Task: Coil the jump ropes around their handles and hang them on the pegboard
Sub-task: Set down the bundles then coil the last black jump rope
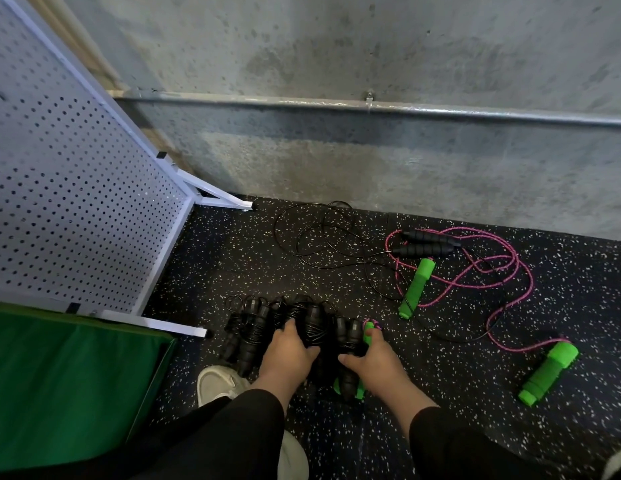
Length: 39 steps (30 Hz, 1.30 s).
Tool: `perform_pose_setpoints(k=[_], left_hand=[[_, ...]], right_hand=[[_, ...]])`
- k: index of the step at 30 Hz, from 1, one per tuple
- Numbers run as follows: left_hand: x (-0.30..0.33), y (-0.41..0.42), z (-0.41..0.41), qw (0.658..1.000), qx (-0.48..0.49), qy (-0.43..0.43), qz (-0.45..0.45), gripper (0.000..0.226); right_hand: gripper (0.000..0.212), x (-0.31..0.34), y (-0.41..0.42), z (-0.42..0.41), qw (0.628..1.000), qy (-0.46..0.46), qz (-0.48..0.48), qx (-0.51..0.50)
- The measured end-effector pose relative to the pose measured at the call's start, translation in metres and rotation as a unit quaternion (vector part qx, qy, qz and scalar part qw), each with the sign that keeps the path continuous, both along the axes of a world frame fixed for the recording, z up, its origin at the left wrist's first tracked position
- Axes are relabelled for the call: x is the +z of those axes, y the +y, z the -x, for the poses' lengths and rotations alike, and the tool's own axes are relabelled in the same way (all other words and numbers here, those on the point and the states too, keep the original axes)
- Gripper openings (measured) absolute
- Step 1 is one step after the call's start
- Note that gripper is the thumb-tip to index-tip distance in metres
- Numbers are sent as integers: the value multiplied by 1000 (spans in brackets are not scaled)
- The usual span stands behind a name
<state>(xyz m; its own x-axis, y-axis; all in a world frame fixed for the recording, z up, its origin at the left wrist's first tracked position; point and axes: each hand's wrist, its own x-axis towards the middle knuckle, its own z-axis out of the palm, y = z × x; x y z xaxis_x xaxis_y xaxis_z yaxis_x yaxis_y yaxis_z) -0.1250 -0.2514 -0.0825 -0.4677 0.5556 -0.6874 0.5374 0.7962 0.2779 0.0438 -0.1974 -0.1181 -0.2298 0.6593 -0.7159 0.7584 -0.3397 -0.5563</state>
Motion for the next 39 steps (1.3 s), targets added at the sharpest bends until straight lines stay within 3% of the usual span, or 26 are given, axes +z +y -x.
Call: perform_pose_setpoints(k=[4, 9, 15, 20, 29, 33, 39], left_hand=[[1, 2, -1, 1000, 3, 6, -9, 84], [5, 2, -2, 999, -34, 14, 7, 58], [6, 3, -5, 991, -86, 99, 29, 64], [-4, 9, 3, 996, -44, 17, 79, 66], [-4, -16, 1, 999, -14, 12, 47, 43], [-4, -26, 2, 1000, 7, 5, 23, 60], [-5, -19, 1, 1000, 8, -15, 22, 94]], right_hand=[[82, -1, 1, -1, 1000, 0, -6, -2], [83, -6, 2, -3, 1000, 10, 10, -3], [75, -7, 1, -2, 999, 25, 28, -22], [73, -13, 0, -1, 996, 32, 58, -62], [60, -10, -16, -14, 992, 48, 82, -78], [67, -5, -26, -16, 998, 18, 57, -14], [71, -4, -23, -13, 1000, -11, 9, -13]])
